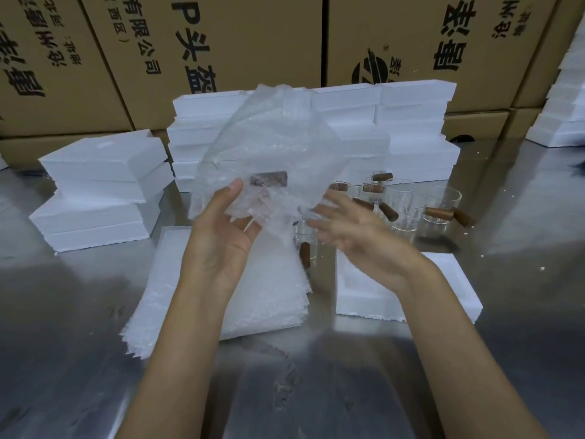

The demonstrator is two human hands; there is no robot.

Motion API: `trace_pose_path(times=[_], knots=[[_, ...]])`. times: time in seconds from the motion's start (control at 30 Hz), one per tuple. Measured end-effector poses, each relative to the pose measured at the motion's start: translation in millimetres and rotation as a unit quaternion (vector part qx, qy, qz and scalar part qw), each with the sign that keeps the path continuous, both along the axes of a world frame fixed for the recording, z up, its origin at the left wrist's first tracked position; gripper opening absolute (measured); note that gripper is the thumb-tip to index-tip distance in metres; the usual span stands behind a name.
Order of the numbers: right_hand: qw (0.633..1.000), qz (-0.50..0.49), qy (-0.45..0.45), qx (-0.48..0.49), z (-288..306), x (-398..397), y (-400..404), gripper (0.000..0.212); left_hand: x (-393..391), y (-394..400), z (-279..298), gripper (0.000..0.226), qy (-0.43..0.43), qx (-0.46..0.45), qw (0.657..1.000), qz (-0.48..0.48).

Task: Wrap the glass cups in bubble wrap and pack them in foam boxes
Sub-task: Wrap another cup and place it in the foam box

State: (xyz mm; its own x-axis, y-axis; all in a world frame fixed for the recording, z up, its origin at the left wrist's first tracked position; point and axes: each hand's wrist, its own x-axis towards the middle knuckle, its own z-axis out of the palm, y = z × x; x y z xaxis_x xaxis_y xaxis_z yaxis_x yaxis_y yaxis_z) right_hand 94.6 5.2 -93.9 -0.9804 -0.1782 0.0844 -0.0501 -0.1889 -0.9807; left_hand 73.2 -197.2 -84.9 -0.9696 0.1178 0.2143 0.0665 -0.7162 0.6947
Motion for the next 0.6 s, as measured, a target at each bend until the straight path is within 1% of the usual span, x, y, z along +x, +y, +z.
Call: trace_pose_path(times=[0.03,0.07,0.13,0.2,0.27,0.3,0.37,0.43,0.5,0.6], knots=[[0.999,0.039,0.005,0.026,-2.1,0.1,-5.7,0.054,0.8,1.8,0.0,0.017,0.005,-0.010,1.000,-0.006],[0.998,0.036,0.014,0.040,-3.1,-1.0,-11.0,0.042,1.2,3.6,0.1,0.020,0.012,-0.028,0.999,-0.014],[0.999,-0.044,0.019,0.005,-2.4,-4.7,-16.0,0.020,0.9,5.9,-0.5,0.034,0.018,-0.065,0.997,-0.031],[0.993,-0.109,0.019,-0.052,-0.9,-7.5,-11.4,0.007,0.4,6.8,-2.2,0.040,0.020,-0.101,0.993,-0.049],[0.986,-0.135,0.023,-0.093,0.8,-8.3,-4.8,0.012,1.2,8.9,-3.7,0.043,0.033,-0.159,0.985,-0.050],[0.984,-0.148,0.025,-0.097,0.5,-8.0,-3.1,0.016,1.4,10.2,-4.8,0.049,0.038,-0.187,0.981,-0.046],[0.980,-0.178,0.040,-0.080,0.2,-7.7,-4.0,0.020,1.8,12.5,-6.5,0.064,0.036,-0.226,0.973,-0.042],[0.974,-0.210,0.067,-0.049,0.5,-6.6,-8.0,0.022,2.4,12.8,-7.3,0.070,0.049,-0.275,0.960,-0.033],[0.965,-0.239,0.101,-0.034,0.3,-6.0,-10.3,0.019,2.9,11.7,-8.1,0.068,0.072,-0.339,0.938,-0.008],[0.961,-0.244,0.127,-0.013,1.4,-4.1,-10.9,0.006,3.6,11.1,-9.0,0.070,0.080,-0.403,0.911,0.025]])
